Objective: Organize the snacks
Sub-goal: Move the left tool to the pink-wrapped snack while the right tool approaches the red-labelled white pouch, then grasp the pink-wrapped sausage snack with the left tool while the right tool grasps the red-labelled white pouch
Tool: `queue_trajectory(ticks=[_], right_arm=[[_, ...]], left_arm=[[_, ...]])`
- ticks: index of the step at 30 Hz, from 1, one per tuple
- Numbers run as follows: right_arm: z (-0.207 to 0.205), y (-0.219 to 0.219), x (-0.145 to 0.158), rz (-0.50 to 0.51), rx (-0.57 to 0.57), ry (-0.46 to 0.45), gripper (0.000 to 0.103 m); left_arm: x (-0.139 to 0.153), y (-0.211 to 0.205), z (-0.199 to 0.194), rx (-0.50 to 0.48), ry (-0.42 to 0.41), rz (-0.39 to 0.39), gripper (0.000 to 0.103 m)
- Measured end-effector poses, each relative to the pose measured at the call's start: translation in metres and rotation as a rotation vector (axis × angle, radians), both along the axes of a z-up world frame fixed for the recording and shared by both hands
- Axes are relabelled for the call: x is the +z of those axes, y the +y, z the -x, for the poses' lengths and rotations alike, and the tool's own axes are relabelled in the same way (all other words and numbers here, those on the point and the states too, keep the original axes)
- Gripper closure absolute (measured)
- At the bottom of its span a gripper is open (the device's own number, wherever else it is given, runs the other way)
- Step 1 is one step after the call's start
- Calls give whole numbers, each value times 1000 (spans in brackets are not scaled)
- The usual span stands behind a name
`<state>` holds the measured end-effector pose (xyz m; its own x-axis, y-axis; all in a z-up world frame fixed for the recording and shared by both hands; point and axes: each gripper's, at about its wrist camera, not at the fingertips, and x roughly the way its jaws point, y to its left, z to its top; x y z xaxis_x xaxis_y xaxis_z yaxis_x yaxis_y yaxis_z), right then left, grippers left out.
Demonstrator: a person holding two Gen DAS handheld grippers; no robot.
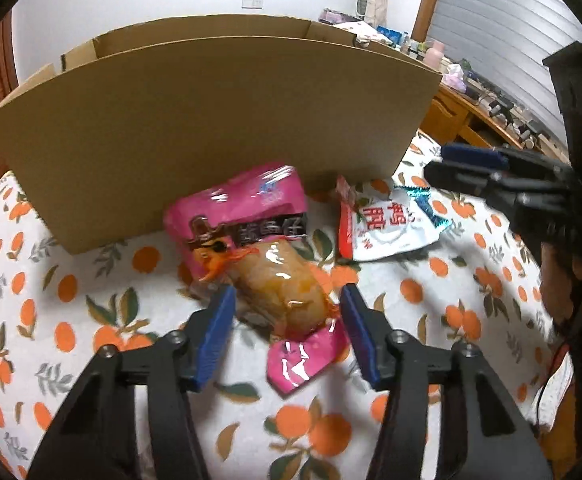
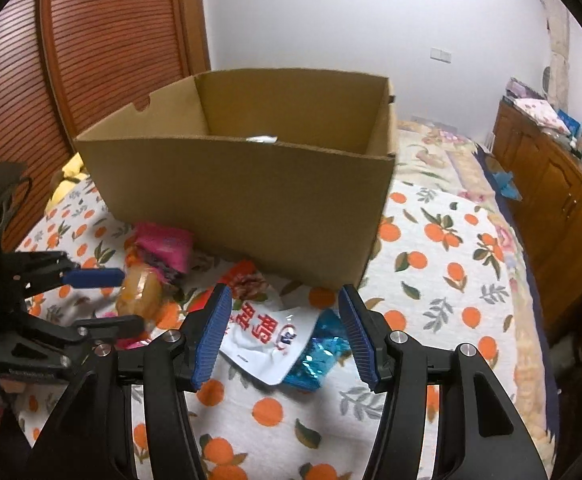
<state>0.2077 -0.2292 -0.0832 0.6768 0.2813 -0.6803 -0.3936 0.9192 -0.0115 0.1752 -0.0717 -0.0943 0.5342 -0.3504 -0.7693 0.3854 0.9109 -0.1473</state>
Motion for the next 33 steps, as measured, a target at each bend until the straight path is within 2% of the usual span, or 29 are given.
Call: queue_trajectory(ticks=[5, 13, 17, 20, 33], right_arm=[[-1, -4, 1, 9, 8, 1, 46], [-16, 26, -24, 49, 68, 48, 46], [-26, 39, -40, 95, 91, 75, 46], [-26, 37, -44, 86, 111, 96, 45], [5, 41, -45, 60, 201, 119, 33]], left_arm=[[2, 6, 4, -7, 4, -4, 48], [-7, 13, -5, -4, 20, 27, 43], [-7, 16, -4, -19, 17, 40, 51], [-6, 19, 0, -35, 13, 38, 56], [-5, 31, 0, -27, 29, 57, 52]])
